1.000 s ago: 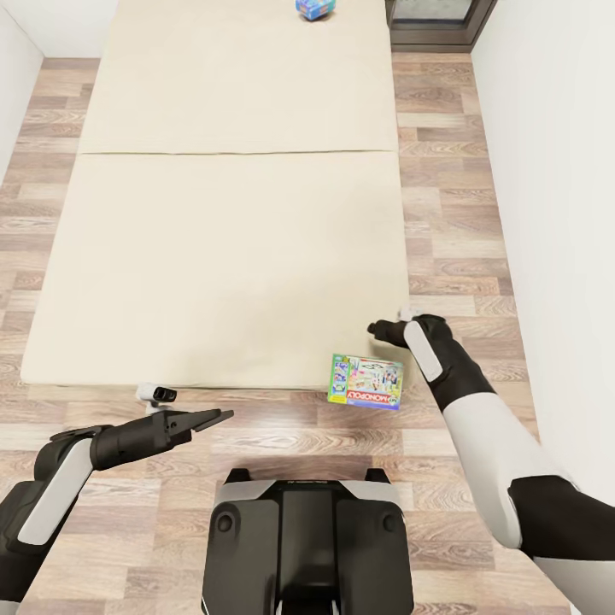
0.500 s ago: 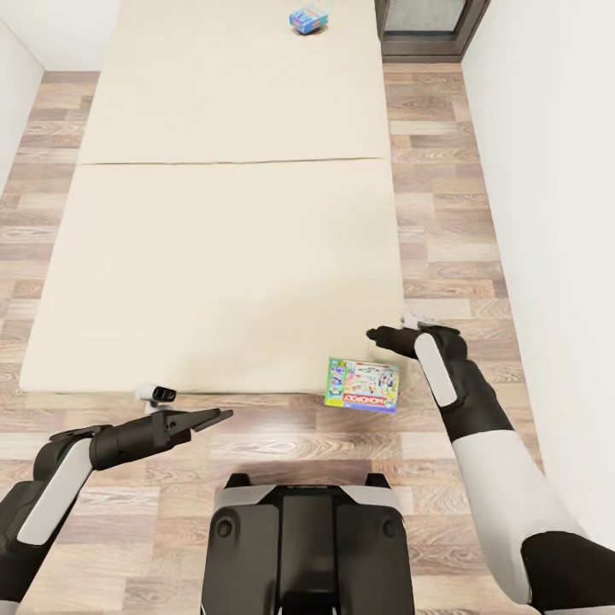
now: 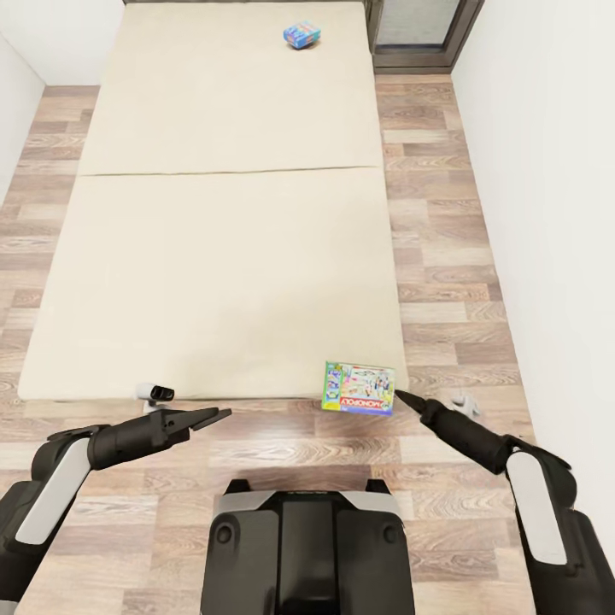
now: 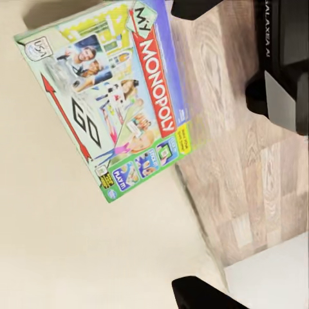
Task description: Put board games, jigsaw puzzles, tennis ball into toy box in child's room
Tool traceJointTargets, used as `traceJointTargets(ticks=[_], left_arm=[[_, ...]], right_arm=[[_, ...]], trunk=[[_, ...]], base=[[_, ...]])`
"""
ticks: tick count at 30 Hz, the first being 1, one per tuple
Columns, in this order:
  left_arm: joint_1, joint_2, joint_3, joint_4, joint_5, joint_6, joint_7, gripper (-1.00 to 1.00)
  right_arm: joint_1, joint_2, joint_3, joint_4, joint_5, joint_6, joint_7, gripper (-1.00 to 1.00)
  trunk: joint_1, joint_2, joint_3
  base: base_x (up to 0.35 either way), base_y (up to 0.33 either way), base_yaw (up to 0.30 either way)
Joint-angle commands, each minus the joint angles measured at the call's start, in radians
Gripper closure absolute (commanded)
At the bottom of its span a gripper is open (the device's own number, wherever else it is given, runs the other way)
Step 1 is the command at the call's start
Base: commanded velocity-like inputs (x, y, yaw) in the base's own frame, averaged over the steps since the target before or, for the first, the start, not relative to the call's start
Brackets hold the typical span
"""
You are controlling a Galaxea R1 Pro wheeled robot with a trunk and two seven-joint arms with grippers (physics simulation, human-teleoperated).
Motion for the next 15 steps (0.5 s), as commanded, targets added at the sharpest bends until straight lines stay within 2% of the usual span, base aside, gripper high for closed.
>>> traceJointTargets(ticks=[1, 4, 7, 15], left_arm=[[-0.001, 0.001, -0.001, 0.001, 0.003, 0.005, -0.001, -1.00], [0.000, 0.001, -0.001, 0.001, 0.002, 0.004, -0.001, -1.00], [0.000, 0.003, -0.001, 0.002, 0.002, 0.003, -0.001, -1.00], [0.006, 0.011, -0.001, 0.008, 0.001, 0.004, -0.004, -1.00]], right_arm=[[0.041, -0.003, -0.019, -0.003, 0.005, -0.036, 0.076, -1.00], [0.105, -0.006, -0.034, -0.003, 0.003, -0.116, 0.165, -1.00], [0.137, -0.013, -0.039, 0.005, 0.002, -0.157, 0.206, -1.00], [0.164, -0.029, -0.041, 0.011, -0.001, -0.181, 0.238, -1.00]], trunk=[[0.001, -0.001, 0.001], [0.001, -0.001, 0.005], [0.001, -0.001, 0.008], [0.001, -0.001, 0.017]], base=[[0.000, 0.000, -0.006], [0.000, 0.000, -0.004], [0.000, 0.000, -0.001], [0.000, 0.000, 0.000]])
